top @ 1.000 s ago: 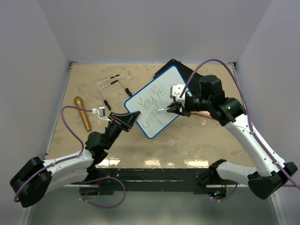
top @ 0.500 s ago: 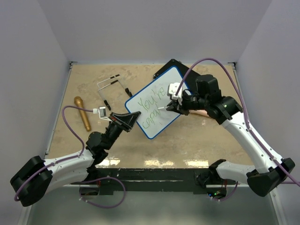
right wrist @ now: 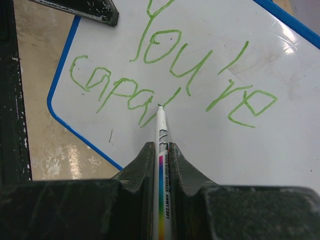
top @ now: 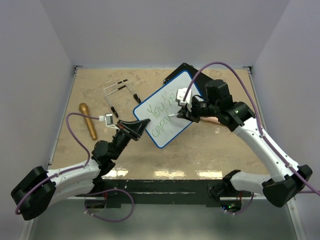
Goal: Write a sentence on the whiteboard
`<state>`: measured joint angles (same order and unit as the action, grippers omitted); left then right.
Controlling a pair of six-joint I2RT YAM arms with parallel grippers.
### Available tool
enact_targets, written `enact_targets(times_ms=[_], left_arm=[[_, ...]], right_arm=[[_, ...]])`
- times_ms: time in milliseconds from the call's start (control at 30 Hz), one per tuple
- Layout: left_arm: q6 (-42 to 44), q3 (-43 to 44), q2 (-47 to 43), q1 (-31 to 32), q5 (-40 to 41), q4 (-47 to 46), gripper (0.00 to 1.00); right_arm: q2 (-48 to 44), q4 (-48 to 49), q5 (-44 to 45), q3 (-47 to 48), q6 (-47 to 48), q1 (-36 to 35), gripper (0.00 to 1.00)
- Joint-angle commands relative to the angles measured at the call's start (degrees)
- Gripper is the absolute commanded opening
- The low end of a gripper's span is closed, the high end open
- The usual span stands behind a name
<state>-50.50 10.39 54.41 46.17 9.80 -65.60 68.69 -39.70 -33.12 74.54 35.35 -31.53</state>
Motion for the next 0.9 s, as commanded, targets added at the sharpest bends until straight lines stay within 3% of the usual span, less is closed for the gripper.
enact_targets(times_ms=[0,467,867], left_arm=[[-1.27,2.88,-1.77,0.23,0.83,-12.44,0.00],[-0.21,2.61,-4.05,0.23,2.85,-10.86,0.00],[0.67,4.37,-3.61,0.15,3.47,-10.25,0.00]], right_arm=[[-0.22,2.26,2.88,0.25,-1.86,-0.29,0.00],[-1.54,2.97,6.23,-0.98,-2.75,-0.11,0.00],[-0.40,-0.72,2.54,-0.72,-0.11,-0.37,0.00]])
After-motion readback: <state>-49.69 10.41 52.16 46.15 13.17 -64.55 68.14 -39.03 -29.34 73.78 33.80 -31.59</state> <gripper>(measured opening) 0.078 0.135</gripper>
